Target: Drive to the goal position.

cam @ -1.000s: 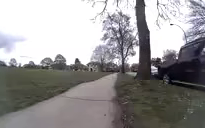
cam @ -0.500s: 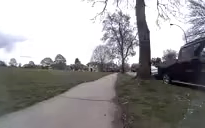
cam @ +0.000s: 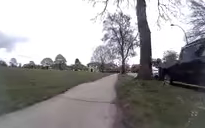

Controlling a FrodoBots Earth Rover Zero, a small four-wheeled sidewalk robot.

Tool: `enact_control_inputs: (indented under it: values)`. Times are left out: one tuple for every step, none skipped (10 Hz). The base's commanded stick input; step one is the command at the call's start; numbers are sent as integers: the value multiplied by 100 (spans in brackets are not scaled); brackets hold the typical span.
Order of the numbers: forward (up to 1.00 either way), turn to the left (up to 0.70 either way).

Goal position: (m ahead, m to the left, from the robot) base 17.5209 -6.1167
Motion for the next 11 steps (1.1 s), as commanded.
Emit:
enact_control_inputs:
  values:
    - [85,16]
    - [85,1]
    - [85,1]
    - [85,6]
    - [85,11]
    - [85,10]
    - [85,0]
    - [85,0]
    - [85,0]
    - [85,0]
    - [85,0]
